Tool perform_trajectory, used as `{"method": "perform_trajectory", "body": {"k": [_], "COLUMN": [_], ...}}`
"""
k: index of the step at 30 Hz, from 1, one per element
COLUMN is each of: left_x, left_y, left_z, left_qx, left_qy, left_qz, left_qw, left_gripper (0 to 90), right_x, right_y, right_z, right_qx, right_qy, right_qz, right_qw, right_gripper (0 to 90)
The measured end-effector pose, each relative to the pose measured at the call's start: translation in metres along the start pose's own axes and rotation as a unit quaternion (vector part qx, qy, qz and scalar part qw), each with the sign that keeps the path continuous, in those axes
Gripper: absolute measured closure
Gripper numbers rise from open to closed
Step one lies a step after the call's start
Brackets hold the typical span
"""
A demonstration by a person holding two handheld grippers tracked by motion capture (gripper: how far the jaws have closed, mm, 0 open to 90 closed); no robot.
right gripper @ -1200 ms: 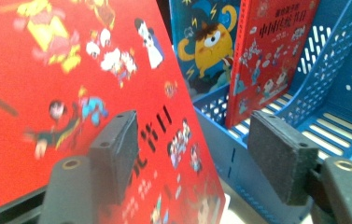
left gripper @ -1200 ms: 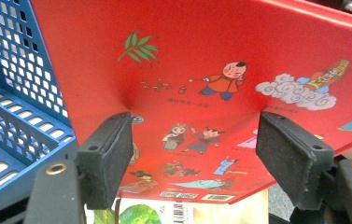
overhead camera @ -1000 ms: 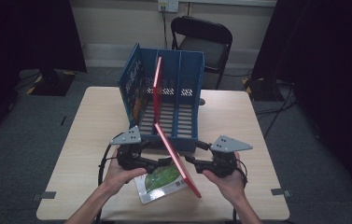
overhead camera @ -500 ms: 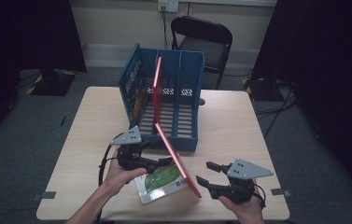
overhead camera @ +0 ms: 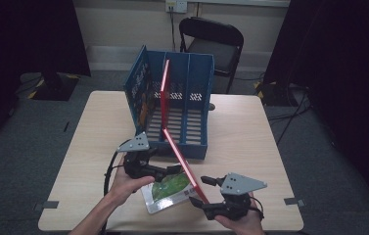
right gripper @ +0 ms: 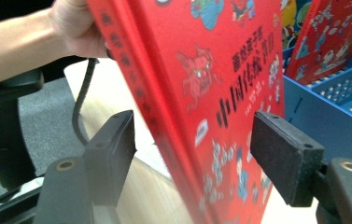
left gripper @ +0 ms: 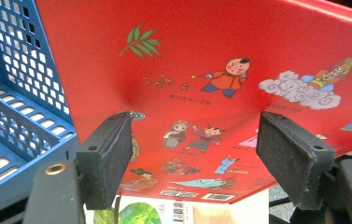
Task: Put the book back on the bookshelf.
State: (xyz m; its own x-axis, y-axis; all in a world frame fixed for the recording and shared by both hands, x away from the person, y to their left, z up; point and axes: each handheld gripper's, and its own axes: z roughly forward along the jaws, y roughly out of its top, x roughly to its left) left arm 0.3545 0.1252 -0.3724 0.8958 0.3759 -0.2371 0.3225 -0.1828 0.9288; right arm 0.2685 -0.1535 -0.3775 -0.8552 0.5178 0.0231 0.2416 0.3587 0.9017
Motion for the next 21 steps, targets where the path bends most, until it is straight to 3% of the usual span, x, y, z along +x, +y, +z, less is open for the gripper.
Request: {"method": "perform_trajectory", "body": {"k": [5, 8, 12, 15, 18, 21], "left_x": [-0.001, -0.002, -0.001, 0.0, 0.003, 0.006], "left_y": [0.0, 0.0, 0.0, 0.0, -0.001, -0.002], "left_z": [0.001, 0.002, 0.002, 0.002, 0.0, -0.002], "left_qx": [-0.004, -0.005, -0.008, -0.006, -0.005, -0.007], "left_qy": [0.004, 0.006, 0.007, 0.012, 0.018, 0.028], "left_qz": [0.003, 0.002, 0.001, -0.001, -0.003, -0.008], "left_qw": [1.0, 1.0, 0.9999, 0.9999, 0.9998, 0.9995], "left_gripper": [27.3, 27.1, 27.7, 27.7, 28.1, 28.1], "right_x": [0.002, 0.004, 0.003, 0.007, 0.005, -0.002], "right_y": [0.004, 0.007, 0.009, 0.01, 0.01, 0.009], "right_z": [0.015, 0.018, 0.017, 0.013, 0.008, 0.002], "right_qx": [0.007, 0.005, 0.002, 0.0, -0.006, -0.016], "right_qy": [-0.009, -0.033, -0.047, -0.073, -0.086, -0.095], "right_qz": [-0.021, -0.023, -0.01, -0.027, -0.025, -0.011], "right_qw": [0.9997, 0.9992, 0.9989, 0.997, 0.996, 0.9953], "right_gripper": [33.8, 41.2, 49.5, 57.5, 64.1, 68.3]}}
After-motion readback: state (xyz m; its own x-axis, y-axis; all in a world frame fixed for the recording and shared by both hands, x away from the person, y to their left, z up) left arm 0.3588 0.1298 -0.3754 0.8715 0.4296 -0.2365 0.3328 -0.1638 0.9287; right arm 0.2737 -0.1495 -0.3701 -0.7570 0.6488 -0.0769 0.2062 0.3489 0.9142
